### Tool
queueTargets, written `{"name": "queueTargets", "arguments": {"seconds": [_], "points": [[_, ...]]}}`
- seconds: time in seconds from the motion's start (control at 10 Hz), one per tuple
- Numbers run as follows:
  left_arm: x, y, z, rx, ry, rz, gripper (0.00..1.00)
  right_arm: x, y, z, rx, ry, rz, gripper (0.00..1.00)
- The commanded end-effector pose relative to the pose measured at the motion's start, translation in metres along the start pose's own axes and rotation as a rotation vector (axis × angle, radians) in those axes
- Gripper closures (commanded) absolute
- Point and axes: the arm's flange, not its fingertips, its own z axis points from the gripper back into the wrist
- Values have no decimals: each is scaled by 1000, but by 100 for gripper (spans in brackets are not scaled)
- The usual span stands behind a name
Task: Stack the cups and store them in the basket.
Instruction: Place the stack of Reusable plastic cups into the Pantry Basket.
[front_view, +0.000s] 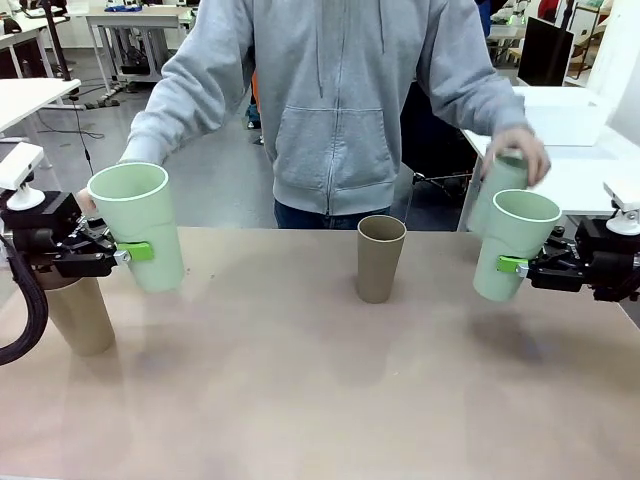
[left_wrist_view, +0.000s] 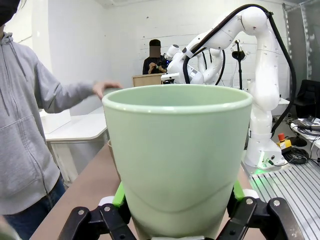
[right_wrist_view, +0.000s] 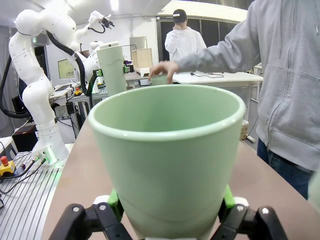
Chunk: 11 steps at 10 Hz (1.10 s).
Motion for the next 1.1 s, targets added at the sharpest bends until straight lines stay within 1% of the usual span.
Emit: {"name": "queueTargets", "arguments": {"seconds": [0.0, 1.0], "points": [[2, 0, -2, -2, 3, -16, 14, 2, -1, -2, -5, -7, 7, 14], [2, 0, -2, -2, 3, -16, 14, 2, -1, -2, -5, -7, 7, 14]]}}
